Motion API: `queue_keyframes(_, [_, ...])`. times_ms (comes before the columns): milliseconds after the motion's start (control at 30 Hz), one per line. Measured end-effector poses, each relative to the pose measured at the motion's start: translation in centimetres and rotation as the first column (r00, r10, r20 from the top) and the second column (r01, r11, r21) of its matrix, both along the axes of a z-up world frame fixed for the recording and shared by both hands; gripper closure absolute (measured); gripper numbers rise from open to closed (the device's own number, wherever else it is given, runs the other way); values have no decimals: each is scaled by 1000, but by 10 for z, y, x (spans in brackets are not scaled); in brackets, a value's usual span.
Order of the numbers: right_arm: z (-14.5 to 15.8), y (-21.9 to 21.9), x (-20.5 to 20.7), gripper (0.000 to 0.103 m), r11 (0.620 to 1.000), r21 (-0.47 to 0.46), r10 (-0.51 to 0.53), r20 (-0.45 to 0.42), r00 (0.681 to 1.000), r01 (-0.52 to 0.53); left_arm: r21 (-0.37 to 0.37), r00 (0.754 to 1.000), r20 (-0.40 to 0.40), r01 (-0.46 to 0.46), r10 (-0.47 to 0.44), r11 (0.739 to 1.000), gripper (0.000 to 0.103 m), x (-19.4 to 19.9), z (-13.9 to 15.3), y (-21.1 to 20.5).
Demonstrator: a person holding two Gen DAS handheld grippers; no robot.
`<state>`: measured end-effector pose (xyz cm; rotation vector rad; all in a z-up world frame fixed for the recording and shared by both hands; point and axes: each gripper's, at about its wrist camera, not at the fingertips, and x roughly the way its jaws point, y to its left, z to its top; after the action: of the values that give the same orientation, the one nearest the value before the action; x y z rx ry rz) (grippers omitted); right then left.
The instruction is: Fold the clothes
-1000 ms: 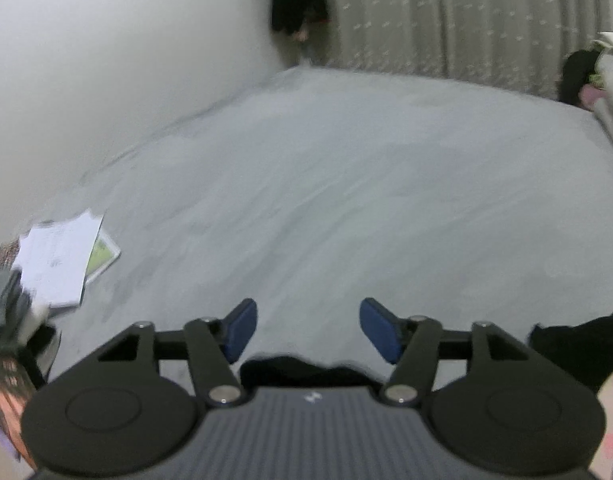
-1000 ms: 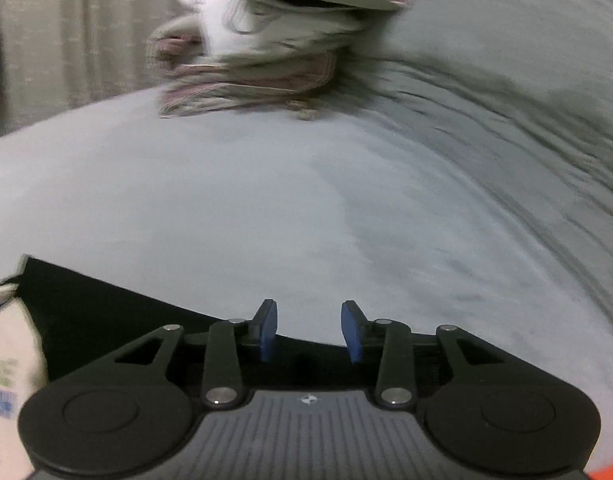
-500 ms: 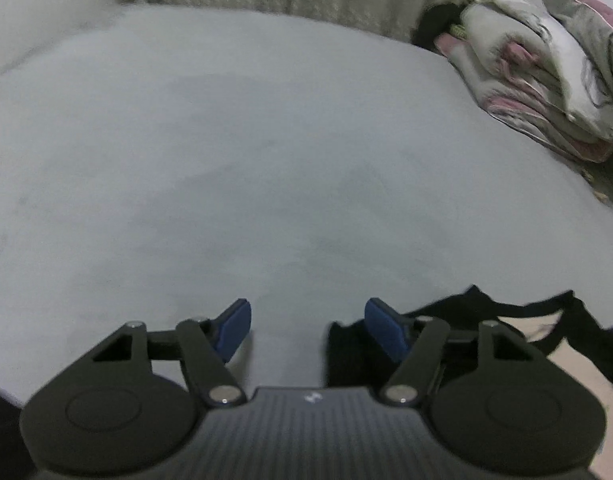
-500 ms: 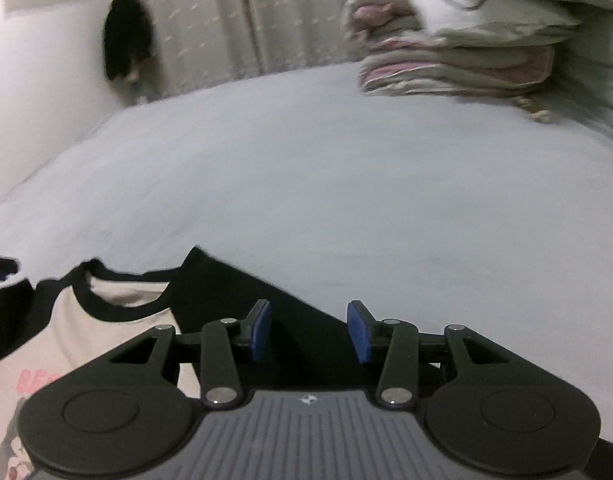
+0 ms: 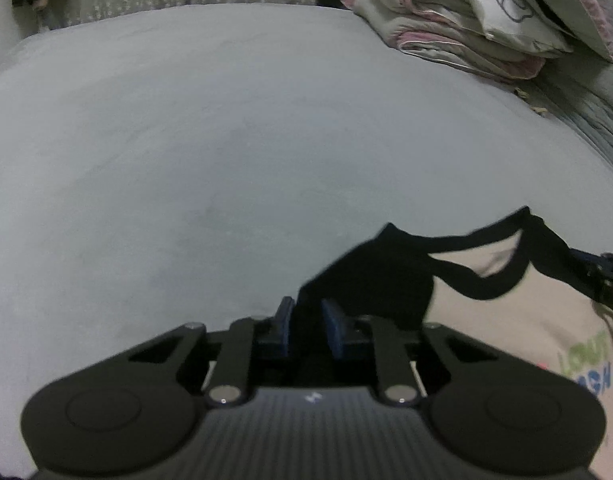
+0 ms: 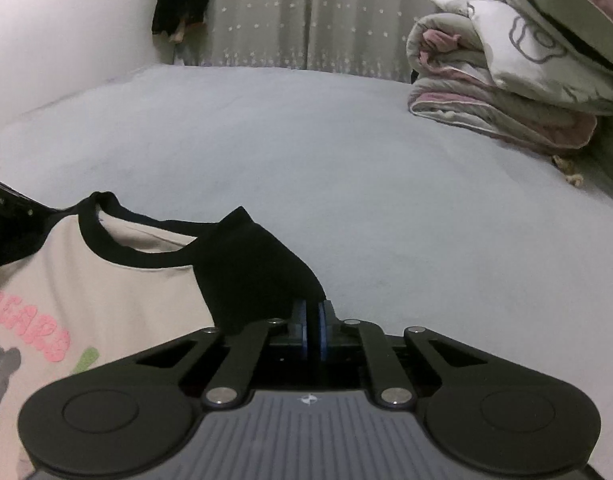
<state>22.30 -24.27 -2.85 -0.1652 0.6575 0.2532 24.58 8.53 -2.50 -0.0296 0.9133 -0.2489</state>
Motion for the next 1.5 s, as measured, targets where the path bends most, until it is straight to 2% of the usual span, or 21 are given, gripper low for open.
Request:
queue_keyframes(67, [3,-1,-1,96,1000,6,-3,6,1000,3,12,1000,21,-2,2,1000,94,-4,0,-3])
queue_keyframes(167, [10,-4,-4,96,1000,26,-19,27,999,18,43,990,135,-34,28,998,95,-15,10,-11])
queue_keyframes(267, [18,-4,-6,97,998,41,-50,57,997,48,72,964,259,-73,52,995,95,-27,21,-19])
queue_keyframes(333, [25,-2,-5,97,997,36,-74,80,994,72,70,948,312,-89,63,994,95,-31,31,-22])
queue_keyframes(433, [39,0,-2,97,995,28,-98,119,988,95,78,937,341,-111,78,991,96,-27,39,-24])
queue_keyframes(600, [50,2,15,97,993,24,-118,165,979,116,113,917,384,-167,112,979,96,-12,30,-24])
queue_keyframes(733, [41,9,38,97,992,9,-122,157,980,122,159,914,386,-197,123,968,96,12,13,-30])
queue_keyframes(900, [-1,20,66,97,989,-73,-119,83,989,125,216,940,308,-220,148,951,95,48,-28,-40])
queue_keyframes(1033, [-9,25,66,96,984,-125,-113,96,989,125,292,941,313,-224,129,930,94,52,-32,-55])
queue_keyframes(1100, [-9,25,64,93,984,-125,-116,102,988,128,293,942,311,-225,131,929,89,48,-27,-58])
queue_keyframes(1167, [-5,18,59,85,986,-93,-133,92,987,142,294,942,308,-227,132,929,71,44,-23,-61])
queue_keyframes(1233, [2,7,51,71,986,-53,-155,72,985,159,267,943,305,-218,132,939,59,35,-14,-64])
queue_keyframes(1367, [14,-24,24,70,985,15,-173,36,984,173,244,952,286,-179,106,953,52,14,-1,-78])
queue_keyframes(1500, [26,-55,-4,69,979,82,-189,0,982,189,199,965,255,-116,63,973,50,-12,12,-97])
